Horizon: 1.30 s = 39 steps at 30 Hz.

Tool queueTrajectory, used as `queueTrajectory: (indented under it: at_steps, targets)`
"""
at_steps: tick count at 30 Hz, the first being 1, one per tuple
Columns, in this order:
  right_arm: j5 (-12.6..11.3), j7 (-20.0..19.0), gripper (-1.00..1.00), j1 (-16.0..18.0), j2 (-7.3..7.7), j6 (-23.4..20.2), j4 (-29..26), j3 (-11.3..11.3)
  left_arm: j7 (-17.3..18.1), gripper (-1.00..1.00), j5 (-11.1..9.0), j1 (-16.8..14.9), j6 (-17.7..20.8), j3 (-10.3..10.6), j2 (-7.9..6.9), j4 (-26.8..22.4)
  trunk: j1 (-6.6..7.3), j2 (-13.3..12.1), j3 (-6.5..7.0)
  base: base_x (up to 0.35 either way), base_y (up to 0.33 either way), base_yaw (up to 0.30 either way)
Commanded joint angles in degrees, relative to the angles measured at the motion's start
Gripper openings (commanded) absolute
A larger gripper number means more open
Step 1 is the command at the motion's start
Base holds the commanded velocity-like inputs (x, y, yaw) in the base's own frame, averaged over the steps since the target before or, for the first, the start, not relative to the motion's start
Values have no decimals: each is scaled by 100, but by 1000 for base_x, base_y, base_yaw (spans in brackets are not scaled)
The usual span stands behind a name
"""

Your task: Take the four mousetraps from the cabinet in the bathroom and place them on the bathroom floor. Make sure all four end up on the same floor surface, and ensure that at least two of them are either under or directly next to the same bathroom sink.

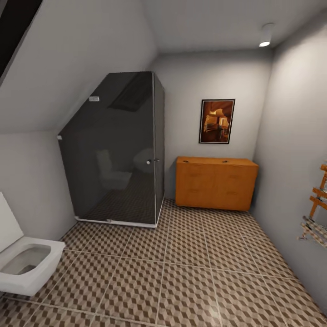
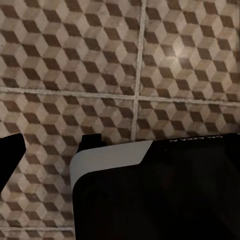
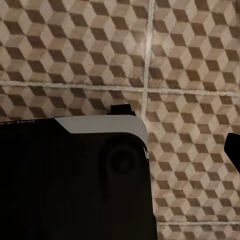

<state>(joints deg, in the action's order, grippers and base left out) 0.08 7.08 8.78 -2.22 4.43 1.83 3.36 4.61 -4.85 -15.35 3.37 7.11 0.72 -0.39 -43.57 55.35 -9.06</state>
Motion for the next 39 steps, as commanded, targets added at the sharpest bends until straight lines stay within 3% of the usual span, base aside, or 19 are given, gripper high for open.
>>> queueTrajectory:
  at_steps: [1, 39]
  targets:
    - [1, 13, 100, 9, -1, 41, 19, 33, 14, 100, -51, -3, 24, 47, -1, -4, -1, 6, -4, 0, 0, -243]
    - [1, 13, 100, 9, -6, 36, 19, 25, 26, 100, -57, -3, 27, 14, 43, -15, -1, 6, 110, 0, 0, -275]
